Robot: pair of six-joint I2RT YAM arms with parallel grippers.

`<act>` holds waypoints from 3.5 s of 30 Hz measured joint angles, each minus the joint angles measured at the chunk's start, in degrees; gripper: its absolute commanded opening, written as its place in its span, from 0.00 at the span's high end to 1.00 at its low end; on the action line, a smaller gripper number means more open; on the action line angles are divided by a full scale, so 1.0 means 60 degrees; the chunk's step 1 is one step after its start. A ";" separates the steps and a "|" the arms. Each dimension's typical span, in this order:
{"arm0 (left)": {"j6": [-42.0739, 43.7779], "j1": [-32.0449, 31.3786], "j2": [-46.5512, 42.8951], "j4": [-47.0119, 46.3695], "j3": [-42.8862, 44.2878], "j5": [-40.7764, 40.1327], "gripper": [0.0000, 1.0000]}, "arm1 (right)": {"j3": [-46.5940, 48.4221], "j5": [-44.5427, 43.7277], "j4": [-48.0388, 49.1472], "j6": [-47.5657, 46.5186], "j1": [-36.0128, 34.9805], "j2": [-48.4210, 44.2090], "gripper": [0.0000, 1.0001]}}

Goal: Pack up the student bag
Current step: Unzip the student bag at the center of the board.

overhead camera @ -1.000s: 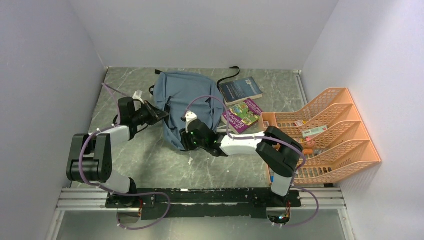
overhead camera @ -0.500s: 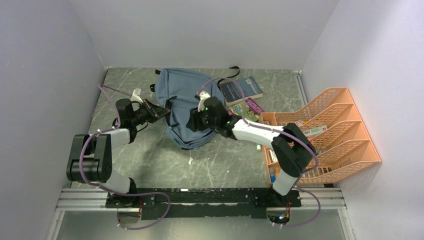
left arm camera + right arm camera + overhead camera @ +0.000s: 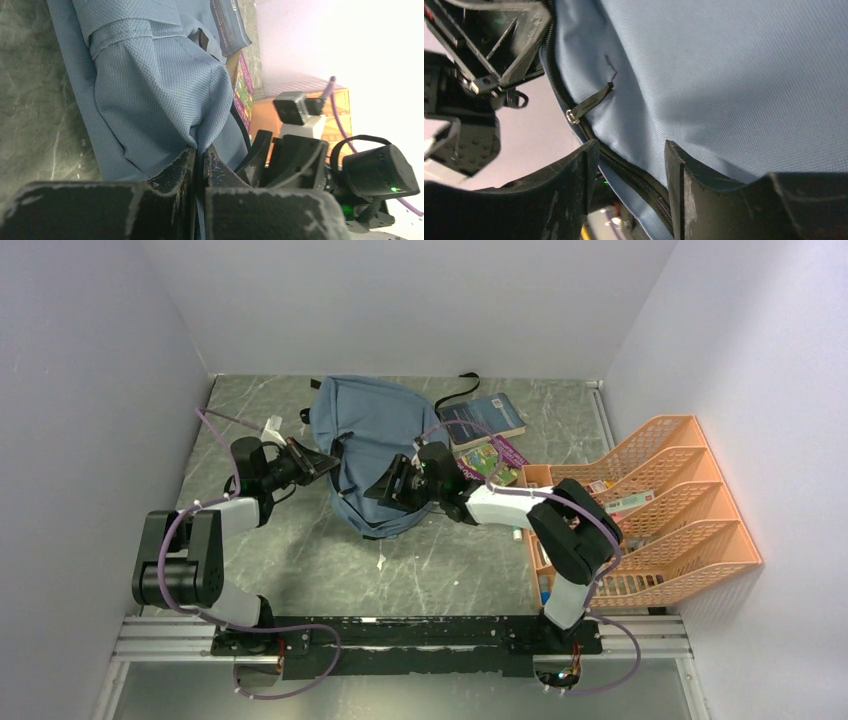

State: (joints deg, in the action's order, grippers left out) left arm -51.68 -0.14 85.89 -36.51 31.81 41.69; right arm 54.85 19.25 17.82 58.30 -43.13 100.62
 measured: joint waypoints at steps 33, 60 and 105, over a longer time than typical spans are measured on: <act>0.0299 -0.0058 -0.0157 0.0346 0.0000 -0.0033 0.95 | 0.0102 -0.1162 0.2940 0.4393 -0.0495 0.1810 0.68; 0.0900 -0.0120 -0.0229 0.1417 0.0055 -0.0532 0.95 | 0.0623 -0.1821 0.1832 0.2430 -0.0554 0.1311 1.00; 0.1938 0.1548 0.2718 0.6925 0.4758 -0.2597 0.92 | -0.0372 0.1902 0.0984 -0.4397 0.0998 -0.1053 1.00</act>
State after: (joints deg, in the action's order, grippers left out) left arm -40.05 9.15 102.19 5.04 60.36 26.11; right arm 52.62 30.65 23.73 31.92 -37.15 94.30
